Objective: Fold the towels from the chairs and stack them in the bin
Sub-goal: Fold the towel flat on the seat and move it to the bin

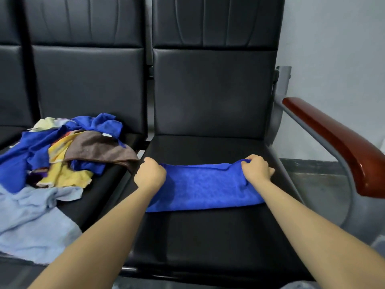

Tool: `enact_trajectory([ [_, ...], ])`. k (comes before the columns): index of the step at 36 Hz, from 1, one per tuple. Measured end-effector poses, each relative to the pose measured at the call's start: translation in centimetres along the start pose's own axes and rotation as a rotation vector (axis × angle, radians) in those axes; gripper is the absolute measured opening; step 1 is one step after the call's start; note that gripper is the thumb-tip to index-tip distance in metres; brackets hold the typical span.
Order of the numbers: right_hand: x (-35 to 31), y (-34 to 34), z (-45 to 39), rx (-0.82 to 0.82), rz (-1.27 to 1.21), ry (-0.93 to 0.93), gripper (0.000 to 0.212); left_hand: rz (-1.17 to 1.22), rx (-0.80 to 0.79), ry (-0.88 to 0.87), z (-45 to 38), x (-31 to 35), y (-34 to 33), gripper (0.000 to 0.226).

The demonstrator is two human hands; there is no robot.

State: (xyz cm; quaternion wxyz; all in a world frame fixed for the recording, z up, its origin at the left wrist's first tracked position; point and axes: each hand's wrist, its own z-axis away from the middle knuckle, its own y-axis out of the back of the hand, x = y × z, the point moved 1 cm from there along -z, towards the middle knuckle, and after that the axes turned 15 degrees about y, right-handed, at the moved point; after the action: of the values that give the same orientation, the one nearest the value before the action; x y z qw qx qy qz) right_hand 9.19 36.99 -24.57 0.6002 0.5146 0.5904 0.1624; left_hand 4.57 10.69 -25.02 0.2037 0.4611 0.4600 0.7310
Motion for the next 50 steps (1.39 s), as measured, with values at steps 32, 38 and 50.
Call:
enact_trajectory([
  [32, -1.4, -3.5, 0.8, -0.038, 0.25, 0.089, 0.032, -0.319, 0.066, 0.056, 0.6, -1.6, -1.4, 0.044],
  [38, -1.6, -3.5, 1.4, 0.235, 0.281, 0.341, 0.058, -0.322, 0.132, -0.078, 1.6, -1.9, -1.7, 0.026],
  [50, -1.4, -5.0, 3.1, -0.489, 0.271, 0.683, 0.052, -0.145, 0.228, -0.24, 0.2, -3.3, -0.8, 0.035],
])
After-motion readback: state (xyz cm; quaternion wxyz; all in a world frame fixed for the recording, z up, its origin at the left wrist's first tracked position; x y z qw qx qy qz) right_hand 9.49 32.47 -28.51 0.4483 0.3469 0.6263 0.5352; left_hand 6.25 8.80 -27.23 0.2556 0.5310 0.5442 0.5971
